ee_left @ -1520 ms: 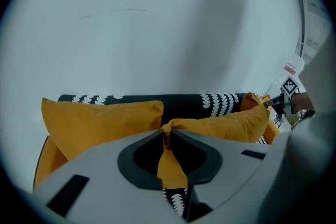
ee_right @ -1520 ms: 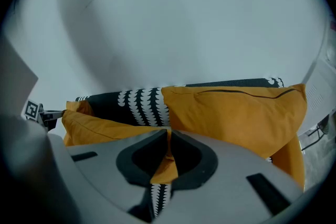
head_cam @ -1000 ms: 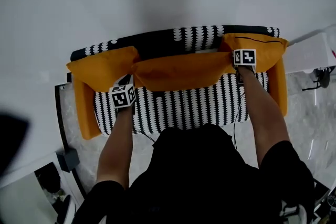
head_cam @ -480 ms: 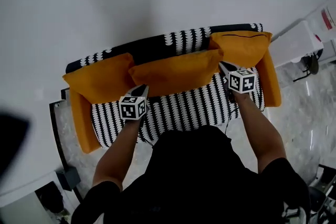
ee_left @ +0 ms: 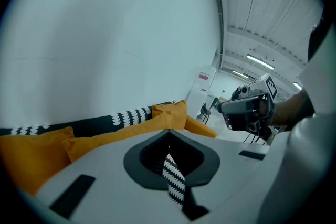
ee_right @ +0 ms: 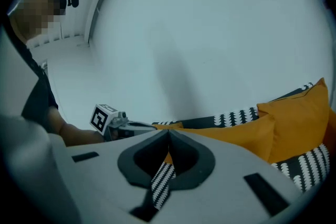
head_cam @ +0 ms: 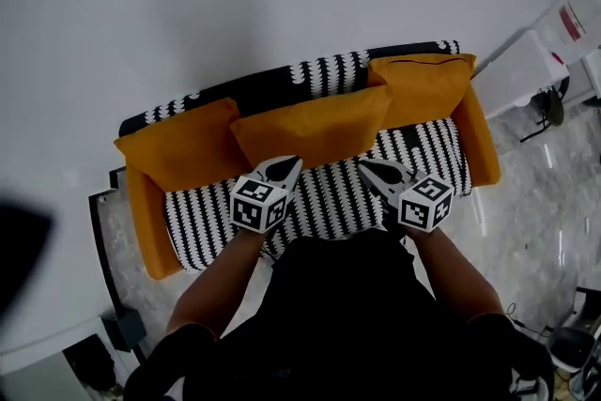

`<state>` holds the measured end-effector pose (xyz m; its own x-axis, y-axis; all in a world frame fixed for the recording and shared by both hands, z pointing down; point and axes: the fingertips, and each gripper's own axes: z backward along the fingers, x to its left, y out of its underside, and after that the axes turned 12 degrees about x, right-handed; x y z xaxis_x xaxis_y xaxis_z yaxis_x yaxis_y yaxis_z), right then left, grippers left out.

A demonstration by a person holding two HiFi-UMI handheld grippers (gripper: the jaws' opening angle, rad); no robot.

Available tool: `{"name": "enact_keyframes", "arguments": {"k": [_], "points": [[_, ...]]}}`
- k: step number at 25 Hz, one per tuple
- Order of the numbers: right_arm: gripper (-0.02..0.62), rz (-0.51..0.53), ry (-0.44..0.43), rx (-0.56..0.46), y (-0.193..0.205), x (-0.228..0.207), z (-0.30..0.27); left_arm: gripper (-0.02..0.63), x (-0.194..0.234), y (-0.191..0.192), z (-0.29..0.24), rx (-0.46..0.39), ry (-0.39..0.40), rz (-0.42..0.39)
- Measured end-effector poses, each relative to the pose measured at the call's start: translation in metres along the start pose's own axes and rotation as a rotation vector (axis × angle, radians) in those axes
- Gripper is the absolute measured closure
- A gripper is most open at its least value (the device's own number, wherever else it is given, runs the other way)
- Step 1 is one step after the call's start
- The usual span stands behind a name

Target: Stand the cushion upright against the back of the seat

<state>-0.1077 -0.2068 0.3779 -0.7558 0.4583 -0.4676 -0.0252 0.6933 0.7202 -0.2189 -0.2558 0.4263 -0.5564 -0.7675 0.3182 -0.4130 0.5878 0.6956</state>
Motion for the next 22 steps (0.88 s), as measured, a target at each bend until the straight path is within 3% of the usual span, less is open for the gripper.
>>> {"name": "enact_keyframes", "arguments": {"k": [6,10,14,18,22], "points": [[0.558,0.013,-0.100,-0.082,-0.015,0.041,0.026,0.591,-0.053,-0.006,0.028,-0.058,0.013,-0.004],[0.558,0.039,-0.219,-0.132,-0.013,0.062,0.064,0.591,-0.099,0.000,0.035,-0.102,0.002,0.027],[0.558,0.098,-0.245,-0.089,0.017,0.060,0.107,0.590,-0.139,0.002,0.019,-0.145,-0.048,0.053],[0.558,0.081,-0.222,-0.069,0.061,0.042,0.157,0.589,-0.189,0.015,0.003,-0.199,-0.086,0.141],[0.558,0.054,-0.213,-0.080,0.104,0.025,0.207,0.589,-0.257,0.034,-0.001,-0.235,-0.118,0.144]]}}
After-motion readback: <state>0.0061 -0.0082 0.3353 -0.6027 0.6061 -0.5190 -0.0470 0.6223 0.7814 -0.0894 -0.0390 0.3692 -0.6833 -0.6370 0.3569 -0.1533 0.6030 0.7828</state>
